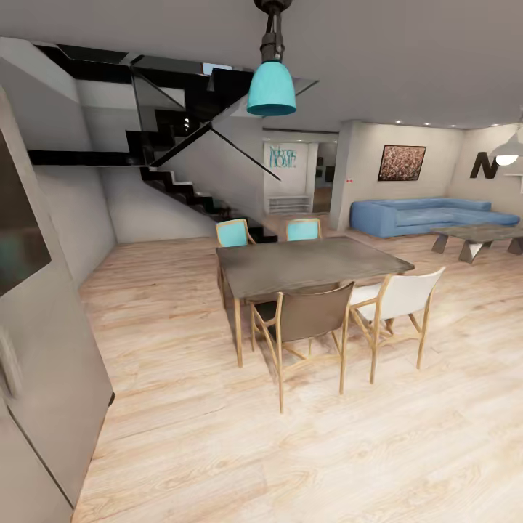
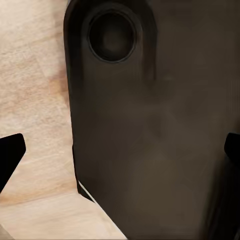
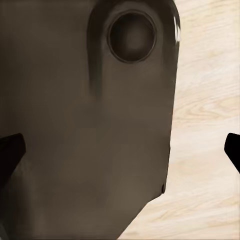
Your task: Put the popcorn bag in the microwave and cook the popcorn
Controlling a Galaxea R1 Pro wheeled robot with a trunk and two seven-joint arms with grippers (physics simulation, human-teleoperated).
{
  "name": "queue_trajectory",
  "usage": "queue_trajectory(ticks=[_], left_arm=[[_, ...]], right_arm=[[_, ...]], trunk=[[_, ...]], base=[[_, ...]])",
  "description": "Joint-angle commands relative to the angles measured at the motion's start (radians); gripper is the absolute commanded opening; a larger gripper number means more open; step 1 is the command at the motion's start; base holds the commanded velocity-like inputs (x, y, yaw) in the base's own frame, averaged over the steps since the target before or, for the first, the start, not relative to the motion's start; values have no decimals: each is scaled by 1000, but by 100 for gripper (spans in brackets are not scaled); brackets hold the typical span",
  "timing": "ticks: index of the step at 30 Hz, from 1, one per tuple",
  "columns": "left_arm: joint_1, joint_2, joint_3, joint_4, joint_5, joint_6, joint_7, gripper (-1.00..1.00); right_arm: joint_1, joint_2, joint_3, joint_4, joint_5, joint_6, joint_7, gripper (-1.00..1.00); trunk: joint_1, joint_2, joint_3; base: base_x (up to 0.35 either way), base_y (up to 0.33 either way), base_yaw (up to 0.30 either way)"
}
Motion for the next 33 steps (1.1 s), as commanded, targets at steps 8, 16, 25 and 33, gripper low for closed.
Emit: queue_trajectory(ticks=[8, 16, 25, 33], left_arm=[[1, -23, 12, -40, 11, -5, -3, 100], [1, -23, 14, -41, 25, -5, 2, 100], [1, -23, 12, -41, 49, -5, 3, 100], [1, -23, 12, -41, 49, -5, 3, 100]], right_arm=[[-2, 1, 8, 2, 8, -30, 5, 100], [-2, 4, 3, 1, 1, -48, 5, 100], [-2, 6, 3, 1, -1, -48, 5, 100], [-2, 3, 4, 1, 2, -49, 5, 100]], trunk=[[0, 0, 0], [0, 0, 0], [0, 0, 0], [0, 0, 0]], base=[[-1, 0, 0], [-252, 0, 0], [-306, -90, 0], [-214, -184, 29]])
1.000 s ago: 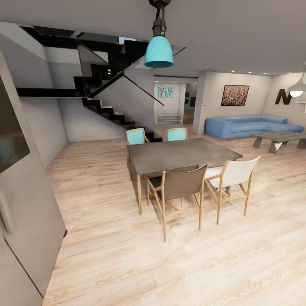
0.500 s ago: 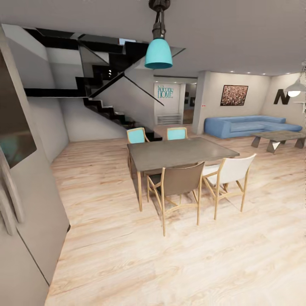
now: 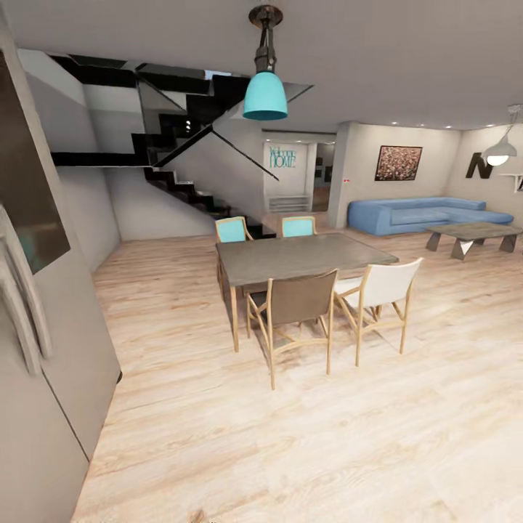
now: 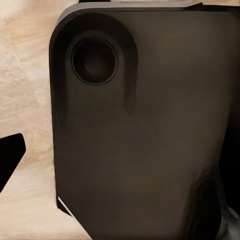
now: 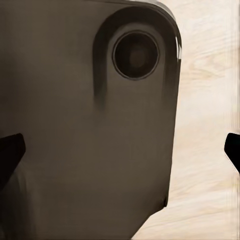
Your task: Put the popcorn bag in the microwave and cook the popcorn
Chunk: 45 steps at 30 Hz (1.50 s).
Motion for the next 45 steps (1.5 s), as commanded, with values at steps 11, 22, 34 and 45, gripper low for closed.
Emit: queue_trajectory(ticks=[11, 22, 34, 45], left_arm=[[0, 0, 2, -1, 6, -1, 0, 100], [0, 0, 2, -1, 6, -1, 2, 100], [0, 1, 2, -1, 79, 0, 2, 100], [0, 0, 2, -1, 91, 0, 2, 100]], right_arm=[[0, 1, 1, 0, 0, -3, -1, 100], [0, -4, 2, -33, 10, -71, -8, 100], [0, -9, 0, -30, 6, -116, -15, 100], [0, -7, 2, -30, 6, -116, -39, 100]], trunk=[[0, 0, -1], [0, 0, -1], [0, 0, -1], [0, 0, -1]], base=[[-6, -9, 265], [0, 0, 277], [0, 0, 277], [0, 0, 278]])
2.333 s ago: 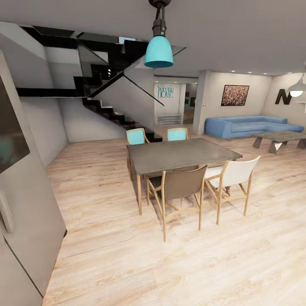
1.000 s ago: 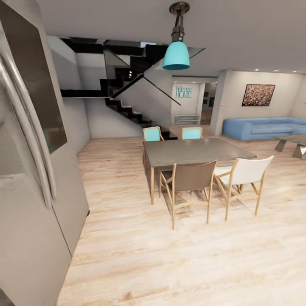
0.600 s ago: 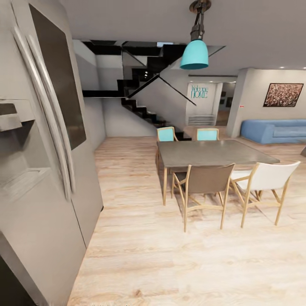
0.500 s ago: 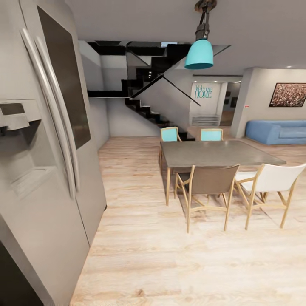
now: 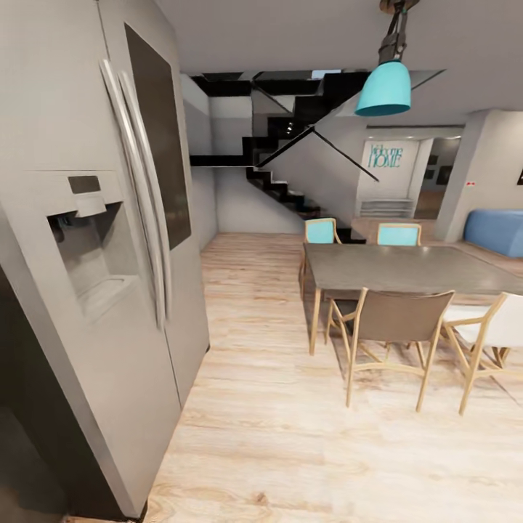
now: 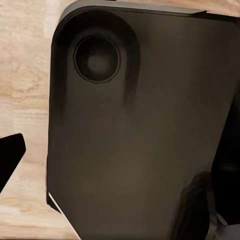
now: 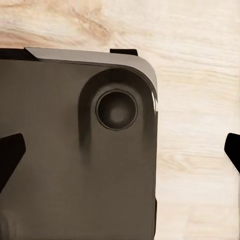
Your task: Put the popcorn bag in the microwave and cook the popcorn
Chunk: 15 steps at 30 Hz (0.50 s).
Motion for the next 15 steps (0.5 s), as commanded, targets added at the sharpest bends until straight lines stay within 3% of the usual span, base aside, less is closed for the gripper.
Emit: queue_trajectory(ticks=[1, 6, 10, 15], left_arm=[[0, 0, 1, -1, 9, 0, 1, 100], [0, -1, 2, -2, 14, -2, 2, 100], [0, -1, 0, -2, 54, -1, 1, 100], [0, 1, -1, -2, 65, -1, 1, 100]], right_arm=[[0, 0, 1, 0, 1, -3, -2, 100], [0, 0, -3, -1, 1, -3, -2, 100], [0, 2, 0, 0, 1, -3, -2, 100], [0, 0, 1, 0, 1, -3, -2, 100]], trunk=[[0, 0, -1], [0, 0, -1], [0, 0, -1], [0, 0, -1]], base=[[0, 0, 279], [0, 0, 279], [0, 0, 279], [0, 0, 279]])
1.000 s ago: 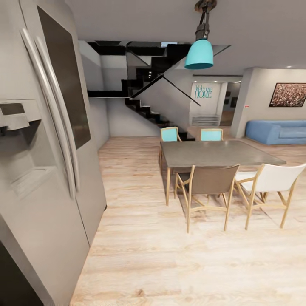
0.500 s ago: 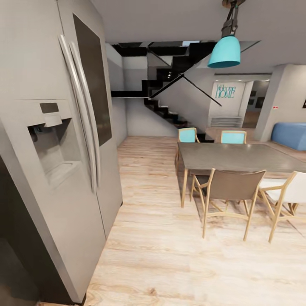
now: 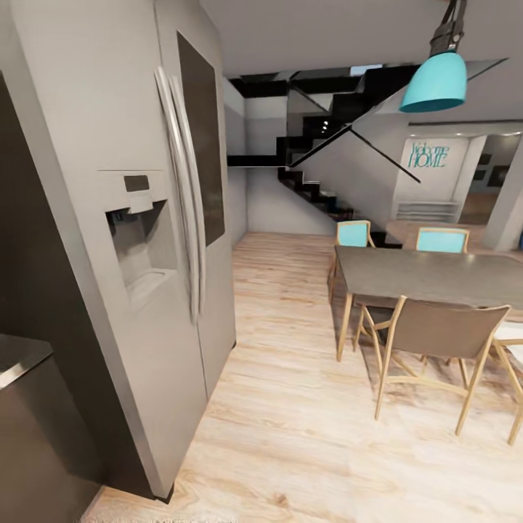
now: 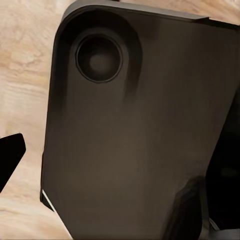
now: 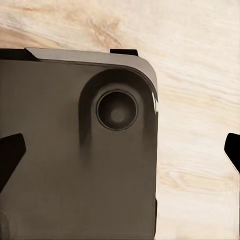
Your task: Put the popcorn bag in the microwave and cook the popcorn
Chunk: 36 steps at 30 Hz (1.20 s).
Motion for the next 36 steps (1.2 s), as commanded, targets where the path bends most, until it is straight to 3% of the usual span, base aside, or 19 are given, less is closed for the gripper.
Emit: queue_trajectory(ticks=[1, 36], left_arm=[[0, 0, 1, -1, 6, -1, 1, 100], [0, 0, 2, -1, 8, -1, 1, 100]], right_arm=[[0, 1, 1, 0, 1, -3, -2, 100], [0, 1, -1, 0, 1, -3, -2, 100]], trunk=[[0, 0, -1], [0, 0, -1]], base=[[0, 0, 279], [0, 0, 279]])
